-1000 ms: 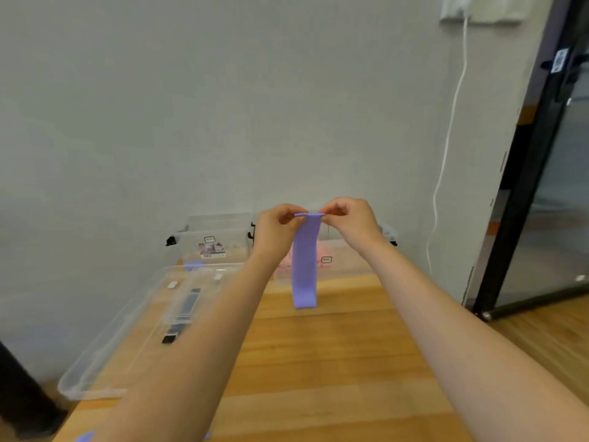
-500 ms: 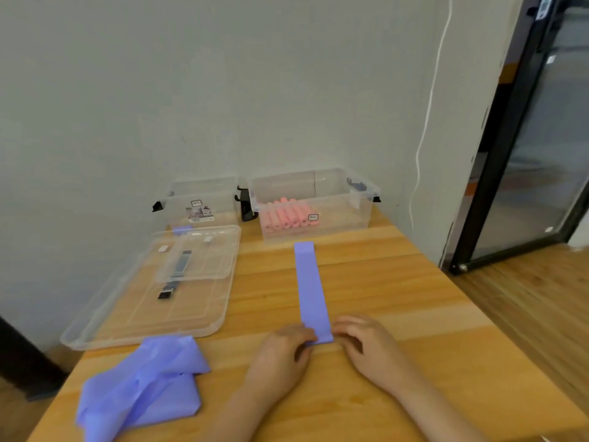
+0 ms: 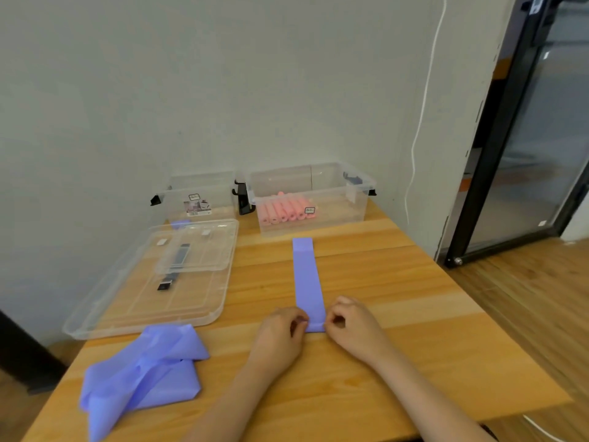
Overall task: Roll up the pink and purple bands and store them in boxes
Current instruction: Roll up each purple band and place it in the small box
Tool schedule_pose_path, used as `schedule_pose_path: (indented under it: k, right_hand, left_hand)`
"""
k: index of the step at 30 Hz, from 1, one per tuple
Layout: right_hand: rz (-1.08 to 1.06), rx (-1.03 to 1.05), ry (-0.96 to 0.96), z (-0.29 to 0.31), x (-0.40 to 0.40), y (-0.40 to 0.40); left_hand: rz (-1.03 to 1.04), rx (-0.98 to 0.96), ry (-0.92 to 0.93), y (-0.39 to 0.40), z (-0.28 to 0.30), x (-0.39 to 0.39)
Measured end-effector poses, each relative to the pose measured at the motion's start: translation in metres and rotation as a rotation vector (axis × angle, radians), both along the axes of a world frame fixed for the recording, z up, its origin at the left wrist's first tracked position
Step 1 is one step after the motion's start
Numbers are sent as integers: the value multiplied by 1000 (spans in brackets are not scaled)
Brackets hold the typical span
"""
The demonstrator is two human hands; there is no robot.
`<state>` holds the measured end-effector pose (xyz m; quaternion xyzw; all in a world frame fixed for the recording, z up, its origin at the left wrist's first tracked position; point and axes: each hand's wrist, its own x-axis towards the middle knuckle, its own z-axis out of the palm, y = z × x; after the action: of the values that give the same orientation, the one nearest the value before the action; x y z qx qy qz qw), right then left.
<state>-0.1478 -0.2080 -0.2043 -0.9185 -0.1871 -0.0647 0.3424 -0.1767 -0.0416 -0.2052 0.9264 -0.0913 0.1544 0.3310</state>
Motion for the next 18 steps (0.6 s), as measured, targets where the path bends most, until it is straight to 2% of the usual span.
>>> schedule_pose_path:
  k: [5,11,18]
  right_hand:
    - [-25,16,-29,3,0,2]
    - [93,-89,-203,-9,-5,4]
    - [79,16,-102,-4,2,6]
  left_hand:
    - [3,30,-40,0,-2,2]
    - [-54,64,-101,4,-8,2]
    - [-6,-17,-71,0,-3,9]
